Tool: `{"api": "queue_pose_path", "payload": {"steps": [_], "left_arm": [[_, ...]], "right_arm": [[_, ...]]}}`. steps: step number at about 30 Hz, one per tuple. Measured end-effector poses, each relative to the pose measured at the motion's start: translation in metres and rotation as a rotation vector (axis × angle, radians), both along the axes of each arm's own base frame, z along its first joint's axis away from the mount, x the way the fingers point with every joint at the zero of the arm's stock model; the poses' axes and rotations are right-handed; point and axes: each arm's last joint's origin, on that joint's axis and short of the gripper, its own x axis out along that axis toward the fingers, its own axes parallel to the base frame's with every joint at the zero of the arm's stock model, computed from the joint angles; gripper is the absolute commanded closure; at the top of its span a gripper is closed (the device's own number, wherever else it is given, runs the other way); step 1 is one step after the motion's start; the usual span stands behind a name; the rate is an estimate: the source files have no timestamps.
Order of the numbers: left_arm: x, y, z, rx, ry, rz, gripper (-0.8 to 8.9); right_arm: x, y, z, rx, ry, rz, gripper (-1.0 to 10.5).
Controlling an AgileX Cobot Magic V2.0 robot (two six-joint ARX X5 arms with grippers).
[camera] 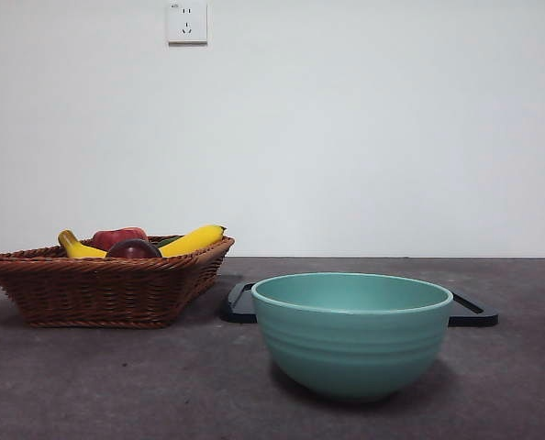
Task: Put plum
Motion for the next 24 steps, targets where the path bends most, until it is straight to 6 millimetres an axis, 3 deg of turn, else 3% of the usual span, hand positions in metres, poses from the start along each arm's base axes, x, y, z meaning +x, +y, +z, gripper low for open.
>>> {"api": "queue_pose_path", "payload": {"steps": [4, 8, 19, 24], "left_arm": [[-0.003, 0.003, -0.033, -0.001, 0.039, 0.035, 8.05], [-0.006, 0.005, -0.054, -0.003, 0.089, 0.051, 8.05], [-0.007, 0.006, -0.089, -0.002, 0.191, 0.065, 8.05], [-0.008, 0.006, -0.091, -0.001, 0.186, 0.065, 8.06]], "right_arm": [[0.000, 0.000, 0.000, 0.000, 0.000, 0.000, 9.4], [0.000, 0.000, 0.000, 0.000, 0.000, 0.000, 9.4], [0.000, 0.000, 0.000, 0.000, 0.000, 0.000, 9.4], [0.000, 0.000, 0.000, 0.000, 0.000, 0.000, 9.4]]}}
